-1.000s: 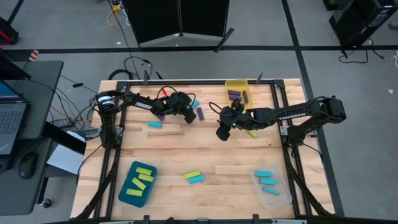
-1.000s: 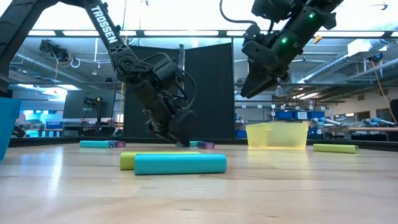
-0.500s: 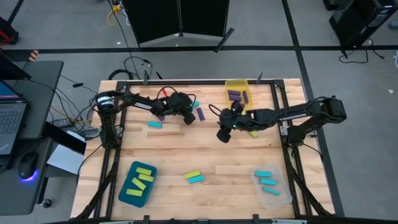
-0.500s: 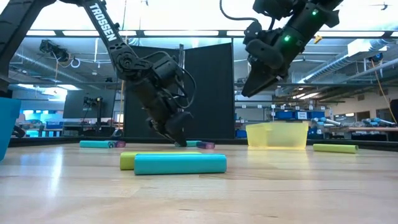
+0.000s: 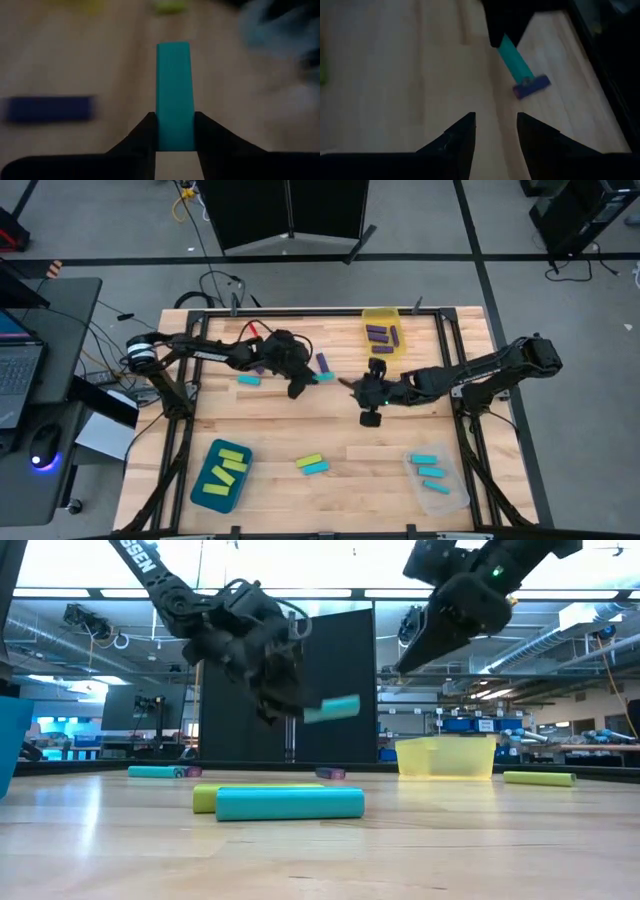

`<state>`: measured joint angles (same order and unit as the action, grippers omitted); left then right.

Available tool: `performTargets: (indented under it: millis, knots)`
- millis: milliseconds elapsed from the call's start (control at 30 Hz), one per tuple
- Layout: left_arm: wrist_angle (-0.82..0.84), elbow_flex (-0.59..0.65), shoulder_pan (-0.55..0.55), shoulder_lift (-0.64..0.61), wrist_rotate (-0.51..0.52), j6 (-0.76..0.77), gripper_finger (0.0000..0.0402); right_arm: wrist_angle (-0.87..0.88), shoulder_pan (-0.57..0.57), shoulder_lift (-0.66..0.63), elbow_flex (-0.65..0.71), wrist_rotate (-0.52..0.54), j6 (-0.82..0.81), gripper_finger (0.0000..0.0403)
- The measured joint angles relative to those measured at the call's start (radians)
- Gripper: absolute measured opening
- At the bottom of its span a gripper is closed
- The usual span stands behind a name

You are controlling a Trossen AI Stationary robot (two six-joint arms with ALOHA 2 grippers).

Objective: Sort blocks
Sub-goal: Put the light blue block into the transparent bin

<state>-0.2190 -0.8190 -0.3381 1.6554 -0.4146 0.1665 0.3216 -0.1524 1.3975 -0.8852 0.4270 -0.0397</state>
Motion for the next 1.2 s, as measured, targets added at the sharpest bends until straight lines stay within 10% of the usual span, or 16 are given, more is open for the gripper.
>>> performTargets:
  millis: [267, 1200]
  knots:
    - [-0.272, 0.016, 0.064, 0.005, -0.291, 0.238, 0.0105, -0.127, -0.097, 0.001, 0.000, 0.034, 0.060, 0.0156]
    - [-0.369, 0.015, 0.143, 0.005, -0.389, 0.282, 0.0105, -0.323, -0.176, -0.004, 0.001, 0.071, 0.174, 0.0158]
